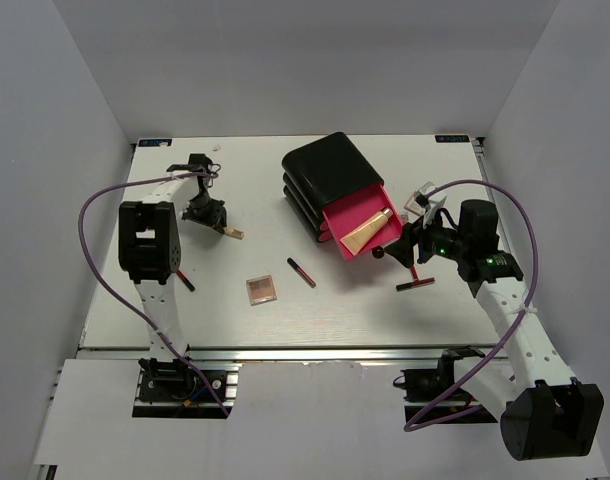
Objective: Organize the makeup
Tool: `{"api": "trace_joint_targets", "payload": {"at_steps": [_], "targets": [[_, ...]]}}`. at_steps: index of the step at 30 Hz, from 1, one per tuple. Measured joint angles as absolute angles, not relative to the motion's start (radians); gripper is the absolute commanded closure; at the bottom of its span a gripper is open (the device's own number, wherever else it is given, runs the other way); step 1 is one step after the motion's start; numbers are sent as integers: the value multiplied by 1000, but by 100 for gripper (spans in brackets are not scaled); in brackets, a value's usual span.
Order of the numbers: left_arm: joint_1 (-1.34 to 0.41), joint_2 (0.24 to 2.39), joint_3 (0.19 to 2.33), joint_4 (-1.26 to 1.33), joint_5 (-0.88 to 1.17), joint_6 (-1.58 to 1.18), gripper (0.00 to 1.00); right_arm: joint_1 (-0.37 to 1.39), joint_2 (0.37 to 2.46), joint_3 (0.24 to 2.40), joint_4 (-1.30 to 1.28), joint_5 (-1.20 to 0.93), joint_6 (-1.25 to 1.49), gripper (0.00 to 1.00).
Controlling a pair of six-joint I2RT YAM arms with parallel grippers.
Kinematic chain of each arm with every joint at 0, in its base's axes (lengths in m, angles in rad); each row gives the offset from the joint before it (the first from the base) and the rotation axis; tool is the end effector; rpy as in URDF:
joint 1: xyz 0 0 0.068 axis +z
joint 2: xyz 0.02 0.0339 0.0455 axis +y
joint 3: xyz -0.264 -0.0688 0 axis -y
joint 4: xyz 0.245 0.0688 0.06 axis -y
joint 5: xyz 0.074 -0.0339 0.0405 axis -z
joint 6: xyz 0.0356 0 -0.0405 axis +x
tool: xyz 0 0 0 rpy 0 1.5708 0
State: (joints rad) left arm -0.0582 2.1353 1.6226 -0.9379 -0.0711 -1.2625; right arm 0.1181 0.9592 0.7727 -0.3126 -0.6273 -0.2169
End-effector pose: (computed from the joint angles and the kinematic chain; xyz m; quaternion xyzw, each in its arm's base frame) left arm 0.4167 -0.0217 0.1599 -0.5668 0.8209 -0.0088 0.0692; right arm 0.2066 0.0456 0.2940 -0.2917 0.7802 0.2410 0.4982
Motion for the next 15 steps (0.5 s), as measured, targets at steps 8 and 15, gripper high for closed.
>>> {"api": "trace_joint_targets", "payload": {"at_steps": [8,15], "targets": [[-118,1920,1400,-612,55,-1085,100,118,955,767,-296,-623,-208,100],[-390,1517,1082,21,259,-796,100,118,936,738,-250,-595,-154,100]]}}
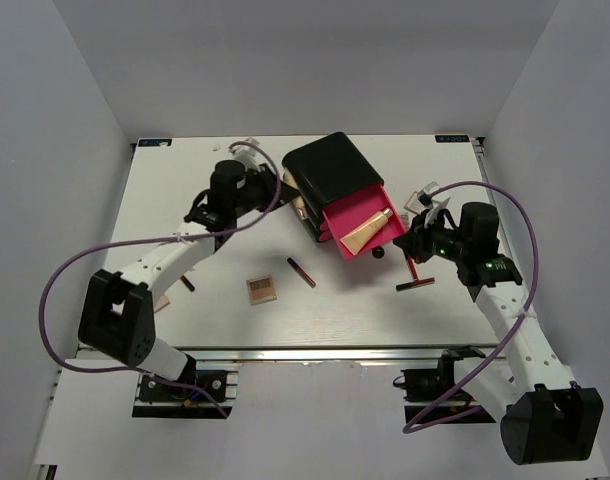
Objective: Organize the makeup
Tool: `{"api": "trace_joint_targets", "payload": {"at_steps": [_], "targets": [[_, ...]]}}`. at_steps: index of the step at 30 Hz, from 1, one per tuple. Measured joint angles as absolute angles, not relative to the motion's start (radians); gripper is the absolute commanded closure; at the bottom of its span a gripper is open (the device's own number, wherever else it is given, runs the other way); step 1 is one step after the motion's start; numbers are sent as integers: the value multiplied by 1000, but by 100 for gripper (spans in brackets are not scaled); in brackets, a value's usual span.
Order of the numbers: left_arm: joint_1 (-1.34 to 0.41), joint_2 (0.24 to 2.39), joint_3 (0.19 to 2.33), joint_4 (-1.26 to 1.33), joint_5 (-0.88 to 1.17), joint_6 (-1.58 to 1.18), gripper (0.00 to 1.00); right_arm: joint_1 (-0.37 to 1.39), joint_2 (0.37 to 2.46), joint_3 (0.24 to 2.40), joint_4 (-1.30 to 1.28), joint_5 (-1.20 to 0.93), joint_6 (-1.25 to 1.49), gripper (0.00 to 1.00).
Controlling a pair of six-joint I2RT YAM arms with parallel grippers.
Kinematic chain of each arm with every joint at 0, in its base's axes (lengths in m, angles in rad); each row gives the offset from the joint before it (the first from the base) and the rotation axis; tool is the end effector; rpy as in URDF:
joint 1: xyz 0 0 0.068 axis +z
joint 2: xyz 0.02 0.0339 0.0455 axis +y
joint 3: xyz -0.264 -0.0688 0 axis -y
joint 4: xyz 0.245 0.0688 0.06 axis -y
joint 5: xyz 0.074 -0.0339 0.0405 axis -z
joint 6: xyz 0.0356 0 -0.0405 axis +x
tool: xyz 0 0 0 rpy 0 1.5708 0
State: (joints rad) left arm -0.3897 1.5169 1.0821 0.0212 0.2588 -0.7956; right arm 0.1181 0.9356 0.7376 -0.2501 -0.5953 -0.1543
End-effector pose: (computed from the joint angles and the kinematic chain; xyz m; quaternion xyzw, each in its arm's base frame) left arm 0.3226 -0.1424 0.2848 -0.0982 0.8274 -0.3925 0.3895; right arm 0.2048 0.0444 0.2918 -0.2646 0.7806 0.2390 0.5133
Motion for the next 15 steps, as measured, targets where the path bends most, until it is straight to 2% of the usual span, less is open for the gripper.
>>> {"api": "trace_joint_targets", "payload": {"at_steps": [3,6,15], "targets": [[-520,1465,1061,156,290,-655,100,118,936,738,-235,-582,-145,100],[-614,1484,1109,147,275,-505,100,118,936,738,-228,-576,-140,100],[-839,1821,1604,-176,6,-93,98,118,934,738,-221,-560,-133,95]]}}
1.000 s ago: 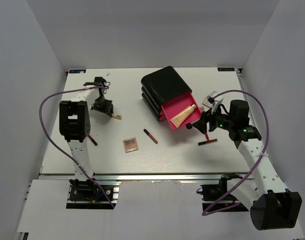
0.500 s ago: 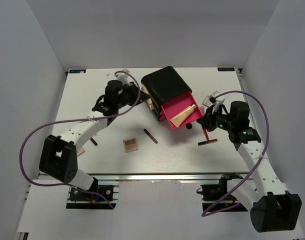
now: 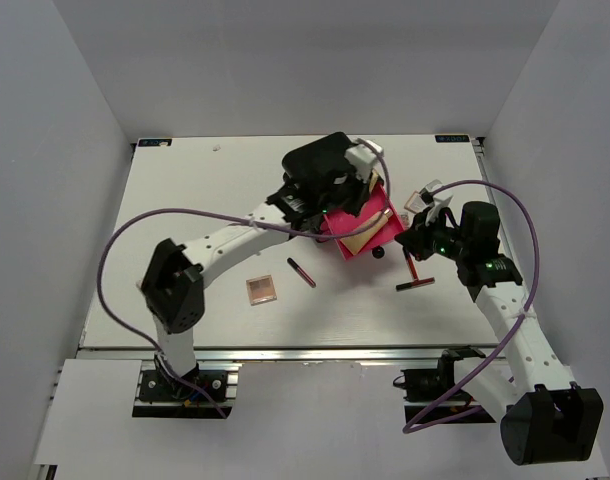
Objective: Organize the makeup
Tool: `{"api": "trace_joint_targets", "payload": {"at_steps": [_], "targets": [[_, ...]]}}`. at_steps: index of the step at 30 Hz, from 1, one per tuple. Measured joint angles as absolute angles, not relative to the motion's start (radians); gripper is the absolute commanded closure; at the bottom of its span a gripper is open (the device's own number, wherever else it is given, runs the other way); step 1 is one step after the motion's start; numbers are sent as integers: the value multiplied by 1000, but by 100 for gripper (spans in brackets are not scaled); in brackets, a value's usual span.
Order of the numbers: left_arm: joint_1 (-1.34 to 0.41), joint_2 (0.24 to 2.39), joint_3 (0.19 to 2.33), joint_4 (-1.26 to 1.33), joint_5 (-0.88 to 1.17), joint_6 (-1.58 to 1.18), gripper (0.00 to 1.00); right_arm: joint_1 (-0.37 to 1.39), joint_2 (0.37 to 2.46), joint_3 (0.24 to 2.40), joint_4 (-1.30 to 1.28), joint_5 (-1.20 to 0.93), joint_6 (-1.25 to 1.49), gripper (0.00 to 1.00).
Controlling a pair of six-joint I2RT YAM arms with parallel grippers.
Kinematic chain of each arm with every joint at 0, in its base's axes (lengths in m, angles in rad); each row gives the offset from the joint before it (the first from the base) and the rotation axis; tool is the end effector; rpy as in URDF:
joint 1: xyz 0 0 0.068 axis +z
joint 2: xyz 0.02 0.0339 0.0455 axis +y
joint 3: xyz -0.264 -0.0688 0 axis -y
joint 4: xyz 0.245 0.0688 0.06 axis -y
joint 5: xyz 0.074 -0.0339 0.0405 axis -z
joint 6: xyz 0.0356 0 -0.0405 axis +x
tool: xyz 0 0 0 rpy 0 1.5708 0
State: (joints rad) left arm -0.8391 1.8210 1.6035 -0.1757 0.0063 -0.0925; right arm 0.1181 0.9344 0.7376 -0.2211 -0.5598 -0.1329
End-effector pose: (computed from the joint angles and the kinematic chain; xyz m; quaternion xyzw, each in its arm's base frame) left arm 0.2930 -0.3266 0.3330 0.3049 0.7737 -0.2518 0.4950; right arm 0.2066 0.0436 0.2945 -0.2503 0.7806 0.2277 0.5255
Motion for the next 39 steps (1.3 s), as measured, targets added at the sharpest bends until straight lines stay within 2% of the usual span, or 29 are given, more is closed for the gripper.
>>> {"api": "trace_joint_targets", "payload": {"at_steps": [4,5,6,9,12,15,16,17,18,19,21,22,23,24,25,27,28,29,34,36,39], "targets": [[-896,1951,1736,-302,-112,15,87,118,916,729,-218,-545,-133,88],[-904,1979,1764,-329,-136,33,75,118,910,724,-218,-544,-132,86],[-912,2008,1792,-357,-160,51,68,118,904,722,-219,-542,-131,80],[-921,2059,1843,-421,-220,91,50,118,898,721,-221,-537,-135,71],[-921,2066,1850,-453,-260,113,42,118,902,715,-228,-561,-177,66],[-921,2065,1868,-466,-278,119,41,118,932,714,-249,-598,-278,66],[-920,2065,1877,-467,-281,119,41,118,947,714,-263,-608,-318,68],[-919,2065,1885,-467,-282,118,46,118,960,714,-278,-615,-359,74],[-920,2063,1895,-466,-285,113,70,118,978,714,-298,-622,-412,90],[-920,2061,1901,-463,-289,102,81,118,993,715,-318,-631,-467,97],[-919,2051,1914,-463,-305,92,94,118,1023,717,-373,-655,-611,100],[-911,2045,1922,-463,-311,82,95,118,1037,719,-415,-669,-697,100],[-906,2038,1935,-471,-311,63,91,117,1049,720,-480,-685,-837,100],[-889,2033,1954,-477,-302,35,82,117,1065,722,-525,-693,-936,100],[-868,2030,1975,-484,-284,5,54,117,1079,722,-578,-701,-1059,100],[-790,2022,2015,-494,-229,-66,25,119,1111,722,-664,-708,-1266,100],[-731,2017,2032,-494,-188,-112,6,121,1129,722,-684,-707,-1337,100],[-661,2015,2045,-490,-150,-155,2,125,1150,722,-690,-702,-1399,100],[-340,2042,2104,-447,0,-340,2,178,1251,722,-559,-629,-1473,99],[-273,2072,2128,-418,38,-377,2,199,1298,722,-483,-596,-1464,99],[-261,2138,2179,-381,94,-391,2,225,1367,722,-364,-544,-1424,97]]}}
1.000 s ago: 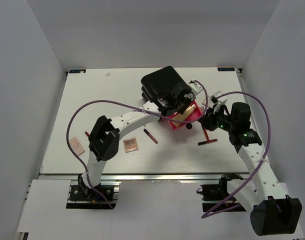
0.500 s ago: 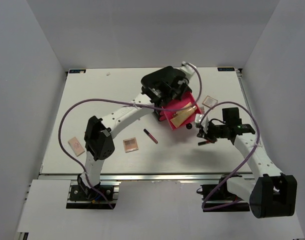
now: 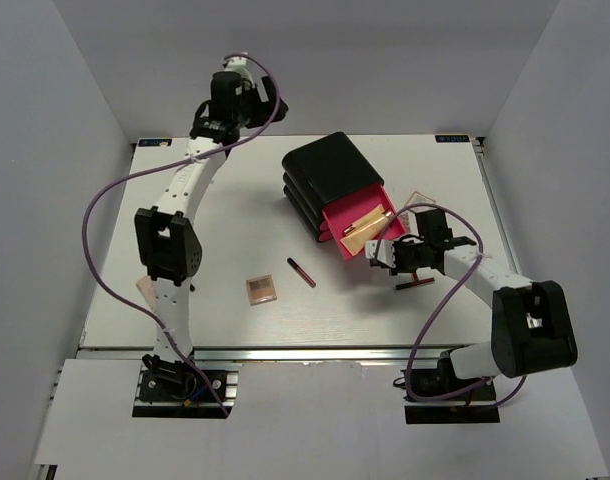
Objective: Organize the makeup
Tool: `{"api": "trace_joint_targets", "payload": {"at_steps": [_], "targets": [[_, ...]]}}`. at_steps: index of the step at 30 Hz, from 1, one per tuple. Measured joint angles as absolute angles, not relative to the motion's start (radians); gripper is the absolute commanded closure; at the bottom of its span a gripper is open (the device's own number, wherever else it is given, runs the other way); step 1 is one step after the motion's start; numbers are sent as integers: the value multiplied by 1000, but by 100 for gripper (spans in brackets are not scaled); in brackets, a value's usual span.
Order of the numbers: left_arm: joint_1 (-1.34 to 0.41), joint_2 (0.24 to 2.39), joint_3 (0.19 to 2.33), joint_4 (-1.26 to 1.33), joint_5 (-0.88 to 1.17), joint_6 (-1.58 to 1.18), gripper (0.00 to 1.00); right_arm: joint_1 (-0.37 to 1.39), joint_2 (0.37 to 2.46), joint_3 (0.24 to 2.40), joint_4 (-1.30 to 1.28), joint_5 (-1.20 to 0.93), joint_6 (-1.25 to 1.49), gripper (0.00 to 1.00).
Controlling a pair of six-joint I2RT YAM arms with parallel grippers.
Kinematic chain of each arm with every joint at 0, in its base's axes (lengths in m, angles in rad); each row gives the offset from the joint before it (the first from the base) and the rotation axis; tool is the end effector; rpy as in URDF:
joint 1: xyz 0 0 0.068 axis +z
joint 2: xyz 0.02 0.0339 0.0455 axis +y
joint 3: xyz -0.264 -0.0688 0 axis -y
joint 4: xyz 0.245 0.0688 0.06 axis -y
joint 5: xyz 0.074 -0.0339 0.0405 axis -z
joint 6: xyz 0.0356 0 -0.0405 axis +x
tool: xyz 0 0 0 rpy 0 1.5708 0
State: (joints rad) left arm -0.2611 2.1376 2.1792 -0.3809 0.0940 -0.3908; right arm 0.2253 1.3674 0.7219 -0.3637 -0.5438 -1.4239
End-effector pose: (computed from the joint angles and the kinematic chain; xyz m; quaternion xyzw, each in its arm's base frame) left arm 0.4892 -0.1342 0.3699 -0.0258 0.8155 -0.2211 0.5343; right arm 0.2436 0.0747 0.1842 -0.7301 0.5737 0.0625 0.3660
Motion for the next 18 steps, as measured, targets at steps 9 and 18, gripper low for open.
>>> {"api": "trace_joint_targets", "payload": {"at_steps": [9,18], "targets": [[-354,2256,2133,-307,374,-370,3,244,1427,765,-151,-477,-1280,96],[-328,2263,2108,-287,393,-303,8,277,1523,932,-86,-477,-1123,95]]}}
